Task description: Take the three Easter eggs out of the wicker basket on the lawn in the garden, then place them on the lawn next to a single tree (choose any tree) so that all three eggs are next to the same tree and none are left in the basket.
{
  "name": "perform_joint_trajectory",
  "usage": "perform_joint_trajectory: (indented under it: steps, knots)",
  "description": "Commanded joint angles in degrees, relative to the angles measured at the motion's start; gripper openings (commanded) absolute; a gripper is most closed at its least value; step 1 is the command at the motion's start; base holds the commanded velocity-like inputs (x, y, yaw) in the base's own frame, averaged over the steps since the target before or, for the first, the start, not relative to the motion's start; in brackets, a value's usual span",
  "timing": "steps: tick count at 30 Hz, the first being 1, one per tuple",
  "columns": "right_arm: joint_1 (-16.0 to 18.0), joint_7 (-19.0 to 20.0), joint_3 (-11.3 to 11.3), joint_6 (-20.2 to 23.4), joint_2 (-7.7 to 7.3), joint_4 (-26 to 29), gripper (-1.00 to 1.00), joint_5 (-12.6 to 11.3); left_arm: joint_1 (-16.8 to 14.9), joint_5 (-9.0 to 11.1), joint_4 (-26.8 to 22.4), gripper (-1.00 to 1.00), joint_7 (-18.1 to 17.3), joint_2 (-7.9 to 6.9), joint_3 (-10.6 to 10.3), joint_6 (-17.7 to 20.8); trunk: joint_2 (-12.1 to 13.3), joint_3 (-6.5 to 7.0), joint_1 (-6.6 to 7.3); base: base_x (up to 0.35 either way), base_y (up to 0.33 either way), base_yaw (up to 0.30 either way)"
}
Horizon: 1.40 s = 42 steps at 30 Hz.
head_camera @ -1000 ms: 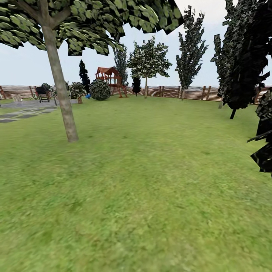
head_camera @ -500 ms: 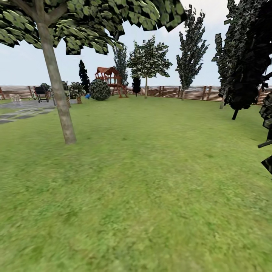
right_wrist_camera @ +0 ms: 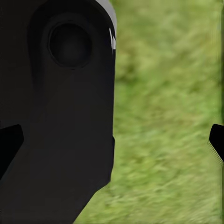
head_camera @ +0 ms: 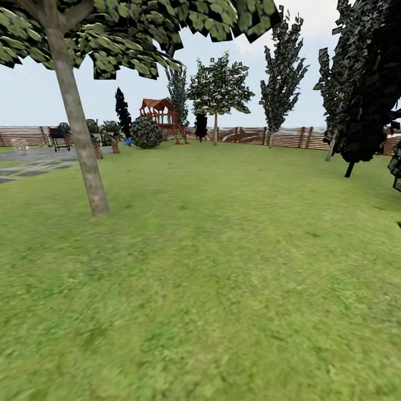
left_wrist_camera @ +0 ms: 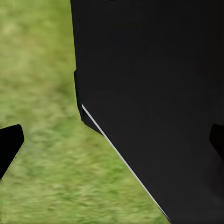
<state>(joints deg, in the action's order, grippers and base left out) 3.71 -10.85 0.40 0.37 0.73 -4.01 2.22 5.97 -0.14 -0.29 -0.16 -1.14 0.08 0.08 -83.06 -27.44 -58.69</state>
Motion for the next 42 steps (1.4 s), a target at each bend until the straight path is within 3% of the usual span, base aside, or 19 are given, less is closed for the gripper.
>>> perform_joint_trajectory:
  steps: [1,10,20,42]
  knots:
    - [0.1,-0.2,0.0,0.0,0.04,-0.1,1.00,0.2,0.0,0.0,0.0,1.00,0.0,-0.01,0.0,0.0,0.0,-0.04,-0.03,0.335,0.000,0.000]
    - [0.1,-0.2,0.0,0.1,0.06,-0.1,1.00,0.3,0.0,0.0,0.0,1.00,0.0,0.08,0.0,0.0,0.0,-0.04,-0.03,0.335,0.000,-0.012]
    - [0.1,-0.1,0.0,0.1,0.05,-0.1,1.00,0.3,0.0,0.0,0.0,1.00,0.0,0.08,0.0,0.0,0.0,-0.04,-0.03,0.335,0.000,-0.210]
    - [0.1,-0.1,0.0,0.0,-0.02,-0.1,1.00,0.3,0.0,0.0,0.0,1.00,0.0,0.08,0.0,0.0,0.0,-0.04,-0.03,0.335,0.000,-0.005]
